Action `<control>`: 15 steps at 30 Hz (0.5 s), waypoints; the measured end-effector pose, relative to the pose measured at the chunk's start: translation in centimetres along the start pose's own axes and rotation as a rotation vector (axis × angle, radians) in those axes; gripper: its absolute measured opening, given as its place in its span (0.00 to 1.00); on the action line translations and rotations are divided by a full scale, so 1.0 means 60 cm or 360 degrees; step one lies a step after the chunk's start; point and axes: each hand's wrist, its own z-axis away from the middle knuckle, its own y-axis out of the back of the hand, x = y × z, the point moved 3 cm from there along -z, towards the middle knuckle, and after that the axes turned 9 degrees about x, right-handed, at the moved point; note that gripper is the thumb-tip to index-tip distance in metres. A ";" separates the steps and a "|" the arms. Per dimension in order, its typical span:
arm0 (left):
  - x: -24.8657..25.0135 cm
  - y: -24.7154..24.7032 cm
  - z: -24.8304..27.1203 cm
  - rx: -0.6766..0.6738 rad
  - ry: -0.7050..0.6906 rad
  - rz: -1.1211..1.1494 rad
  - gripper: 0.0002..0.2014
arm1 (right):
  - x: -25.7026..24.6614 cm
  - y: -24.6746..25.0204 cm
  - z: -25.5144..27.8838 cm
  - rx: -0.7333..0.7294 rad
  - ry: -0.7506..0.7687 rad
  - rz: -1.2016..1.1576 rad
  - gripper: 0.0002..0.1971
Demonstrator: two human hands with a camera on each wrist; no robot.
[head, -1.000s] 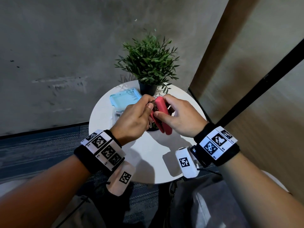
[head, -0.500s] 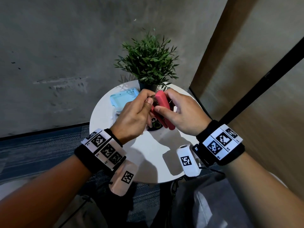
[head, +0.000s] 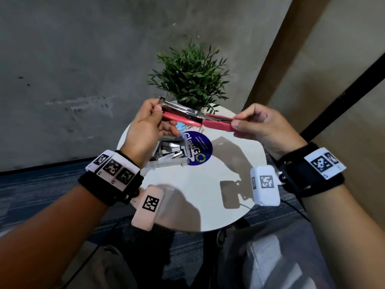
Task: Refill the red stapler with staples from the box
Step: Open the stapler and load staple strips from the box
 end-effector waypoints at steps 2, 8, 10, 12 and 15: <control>0.002 0.004 -0.007 -0.0009 -0.0018 0.0031 0.13 | 0.012 -0.002 0.000 -0.0103 0.0000 0.0255 0.12; -0.008 0.004 -0.004 -0.0147 0.0024 -0.0071 0.11 | 0.036 -0.055 0.023 -0.0556 0.0030 0.0798 0.13; -0.005 -0.001 -0.001 -0.0206 0.0014 -0.0062 0.12 | 0.037 -0.080 0.036 -0.0628 0.0063 0.0871 0.08; -0.004 -0.006 0.002 -0.0249 -0.0008 -0.0081 0.12 | 0.036 -0.098 0.046 -0.0615 0.0052 0.0822 0.07; -0.011 -0.010 0.007 -0.0304 0.0021 -0.0079 0.14 | 0.035 -0.117 0.056 -0.0519 -0.0012 0.0602 0.08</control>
